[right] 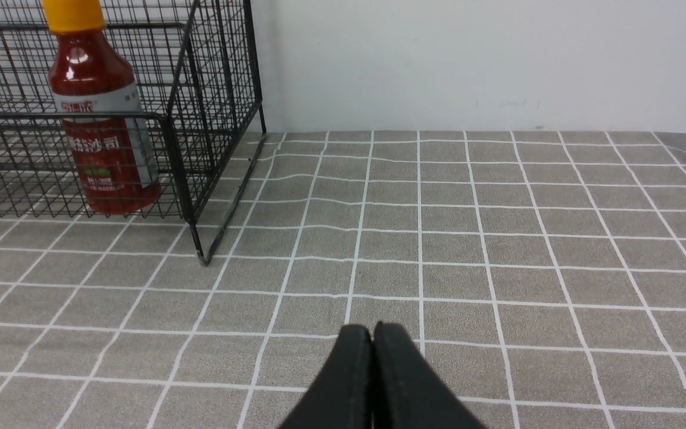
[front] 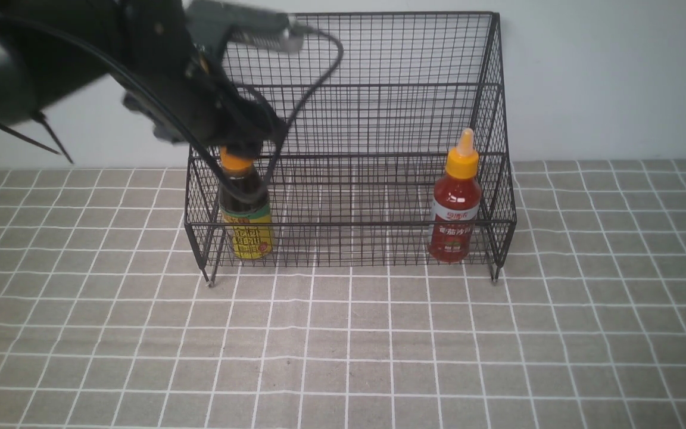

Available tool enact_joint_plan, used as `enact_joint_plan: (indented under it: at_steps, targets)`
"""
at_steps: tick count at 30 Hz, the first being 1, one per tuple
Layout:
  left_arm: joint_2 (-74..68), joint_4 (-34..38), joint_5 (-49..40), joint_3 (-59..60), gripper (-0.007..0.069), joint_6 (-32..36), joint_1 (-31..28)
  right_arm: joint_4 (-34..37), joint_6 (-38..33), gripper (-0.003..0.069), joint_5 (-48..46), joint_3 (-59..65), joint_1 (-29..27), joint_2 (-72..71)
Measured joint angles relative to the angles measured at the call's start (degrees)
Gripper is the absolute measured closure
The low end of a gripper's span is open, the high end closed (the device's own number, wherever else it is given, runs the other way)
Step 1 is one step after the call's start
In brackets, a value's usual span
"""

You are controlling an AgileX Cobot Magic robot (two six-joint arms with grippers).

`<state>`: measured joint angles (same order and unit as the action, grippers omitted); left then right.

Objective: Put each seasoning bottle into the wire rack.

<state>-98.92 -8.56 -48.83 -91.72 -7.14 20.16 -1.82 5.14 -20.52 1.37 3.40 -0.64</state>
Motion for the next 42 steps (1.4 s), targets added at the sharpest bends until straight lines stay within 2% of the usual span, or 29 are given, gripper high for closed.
enact_joint_plan:
  at_steps: [3, 6, 7, 9, 12, 13, 15, 19, 23, 28, 35, 42]
  targets:
    - [1.9, -0.9, -2.0, -1.2, 0.0178, 0.0, 0.0, 0.0, 0.0, 0.0671, 0.0, 0.0, 0.0, 0.0]
    - [6.3, -2.8, -5.9, -2.5, 0.0232, 0.0, 0.0, 0.2, 0.4, 0.0671, 0.1, 0.0, 0.0, 0.0]
    - [10.0, -3.9, -8.8, -2.5, 0.0291, -0.3, 0.0, 1.2, 1.9, 0.0671, 0.6, 0.0, 0.0, 0.0]
    - [12.8, -4.4, -10.6, -2.3, 0.0354, -0.7, 0.0, 2.4, 3.2, 0.0671, 1.5, 0.1, 0.0, 0.0]
    - [22.1, -4.8, -13.0, 0.1, 0.0538, -1.5, 0.0, 3.7, 4.5, 0.0671, 2.7, 0.1, 0.0, 0.0]
    - [22.7, -4.7, -13.0, 0.3, 0.0538, -1.5, 0.0, 3.7, 4.5, 0.0671, 2.7, 0.1, 0.0, 0.0]
    - [29.0, -3.7, -13.0, 3.9, 0.0606, -2.0, 0.0, 3.8, 4.6, 0.0671, 2.7, 0.1, 0.0, 0.0]
    - [41.5, 0.1, -9.4, 14.2, 0.0631, -2.3, 0.0, 3.9, 4.6, 0.0671, 2.2, 0.1, 0.0, 0.0]
    - [55.3, 4.4, -3.2, 28.0, 0.0631, -2.4, 0.0, 3.9, 4.6, 0.0671, 1.3, 0.1, 0.0, 0.0]
    - [70.7, 7.5, -0.3, 42.4, 0.0631, -2.4, 0.0, 3.9, 4.6, 0.0671, 1.2, 0.1, 0.0, 0.0]
    - [86.9, 7.9, -2.5, 53.9, 0.0631, -2.4, 0.0, 3.9, 4.6, 0.0671, 1.2, 0.1, 0.0, 0.0]
    - [93.9, 6.7, -2.5, 58.9, 0.0631, -2.3, 0.0, 3.9, 4.6, 0.0671, 1.2, 0.1, 0.0, 0.0]
